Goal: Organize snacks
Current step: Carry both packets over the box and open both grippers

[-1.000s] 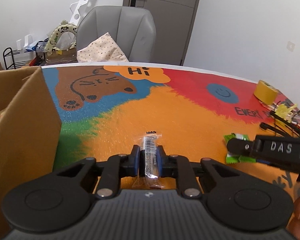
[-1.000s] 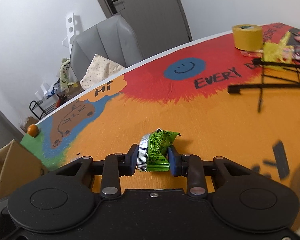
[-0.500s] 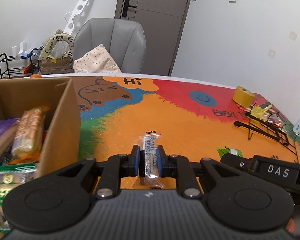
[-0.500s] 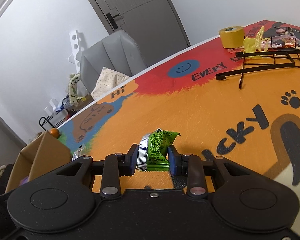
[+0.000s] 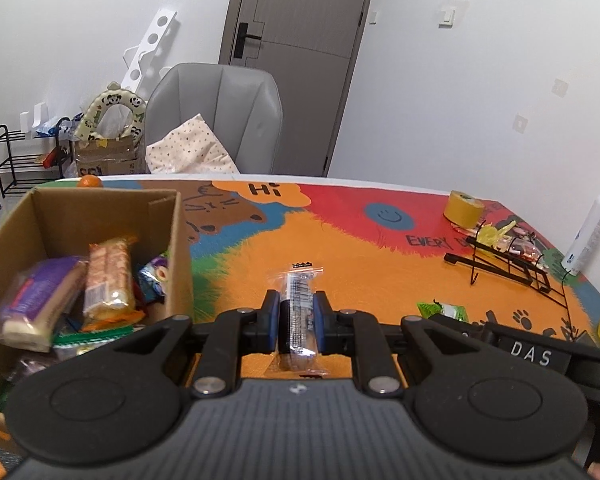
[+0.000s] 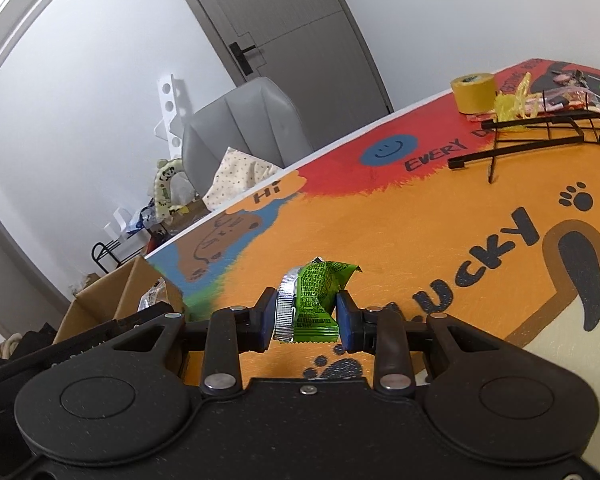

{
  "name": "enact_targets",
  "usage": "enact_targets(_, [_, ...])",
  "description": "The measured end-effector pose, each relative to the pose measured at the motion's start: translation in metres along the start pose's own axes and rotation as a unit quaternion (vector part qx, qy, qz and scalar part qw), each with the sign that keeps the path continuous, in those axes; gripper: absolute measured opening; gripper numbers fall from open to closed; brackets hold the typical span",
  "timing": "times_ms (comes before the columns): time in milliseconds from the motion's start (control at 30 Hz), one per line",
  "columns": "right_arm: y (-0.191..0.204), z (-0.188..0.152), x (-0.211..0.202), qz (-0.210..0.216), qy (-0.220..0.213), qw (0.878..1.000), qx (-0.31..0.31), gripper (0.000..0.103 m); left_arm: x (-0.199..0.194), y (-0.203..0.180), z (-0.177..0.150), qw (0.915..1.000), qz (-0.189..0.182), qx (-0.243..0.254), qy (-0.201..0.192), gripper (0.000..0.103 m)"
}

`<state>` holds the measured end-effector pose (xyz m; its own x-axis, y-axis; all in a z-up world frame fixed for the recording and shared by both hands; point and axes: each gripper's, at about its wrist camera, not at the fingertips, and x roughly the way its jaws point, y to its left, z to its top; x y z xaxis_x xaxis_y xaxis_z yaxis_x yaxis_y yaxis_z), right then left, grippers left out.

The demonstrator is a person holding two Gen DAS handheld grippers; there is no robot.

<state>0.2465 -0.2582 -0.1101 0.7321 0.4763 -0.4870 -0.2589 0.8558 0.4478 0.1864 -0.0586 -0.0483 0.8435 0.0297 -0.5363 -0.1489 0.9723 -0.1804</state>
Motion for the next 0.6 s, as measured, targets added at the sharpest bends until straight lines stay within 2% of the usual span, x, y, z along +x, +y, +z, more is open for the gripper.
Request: enact_targets(600, [0.063, 0.009, -0.005, 0.047, 0.006, 0.997, -0.052, 0.030, -0.045, 0.048, 0.022, 0.9996, 0.011, -0.018, -0.021, 0.017])
